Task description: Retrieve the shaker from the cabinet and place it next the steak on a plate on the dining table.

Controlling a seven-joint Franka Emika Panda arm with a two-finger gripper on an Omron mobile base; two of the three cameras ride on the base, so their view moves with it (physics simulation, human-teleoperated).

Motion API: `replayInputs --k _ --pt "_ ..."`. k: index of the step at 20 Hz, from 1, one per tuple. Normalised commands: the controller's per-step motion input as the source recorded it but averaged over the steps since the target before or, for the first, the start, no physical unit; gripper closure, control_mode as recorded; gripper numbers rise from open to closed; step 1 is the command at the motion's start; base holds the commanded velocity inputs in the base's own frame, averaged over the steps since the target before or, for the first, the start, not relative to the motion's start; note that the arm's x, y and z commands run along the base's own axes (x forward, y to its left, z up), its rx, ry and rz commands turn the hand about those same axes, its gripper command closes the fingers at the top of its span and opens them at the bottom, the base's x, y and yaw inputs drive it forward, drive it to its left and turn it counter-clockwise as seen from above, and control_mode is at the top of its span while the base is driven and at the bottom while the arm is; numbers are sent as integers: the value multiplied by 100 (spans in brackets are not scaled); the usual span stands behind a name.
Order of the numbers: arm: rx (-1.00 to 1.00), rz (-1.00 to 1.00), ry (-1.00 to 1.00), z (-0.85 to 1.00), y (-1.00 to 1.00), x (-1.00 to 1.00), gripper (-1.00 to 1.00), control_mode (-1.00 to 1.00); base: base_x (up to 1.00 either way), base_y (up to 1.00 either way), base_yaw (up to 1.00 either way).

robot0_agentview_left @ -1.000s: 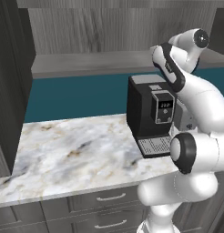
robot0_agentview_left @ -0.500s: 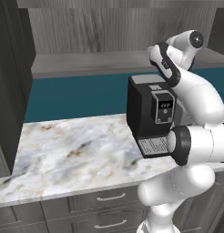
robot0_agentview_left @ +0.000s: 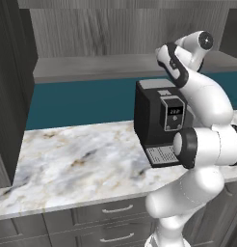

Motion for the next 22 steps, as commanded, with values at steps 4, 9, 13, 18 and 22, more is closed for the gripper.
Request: replayInputs --k 4,9,13,18,22 --pt "2 0 0 -18 -8 0 100 -100 0 0 0" --pt "2 0 0 -33 0 -26 100 -100 0 0 0" --pt "3 0 0 -2 -4 -97 100 -100 0 0 0" --pt "7 0 -3 22 -7 -100 100 -100 0 0 0" --pt "6 0 -1 40 -10 -100 100 -100 0 0 0"
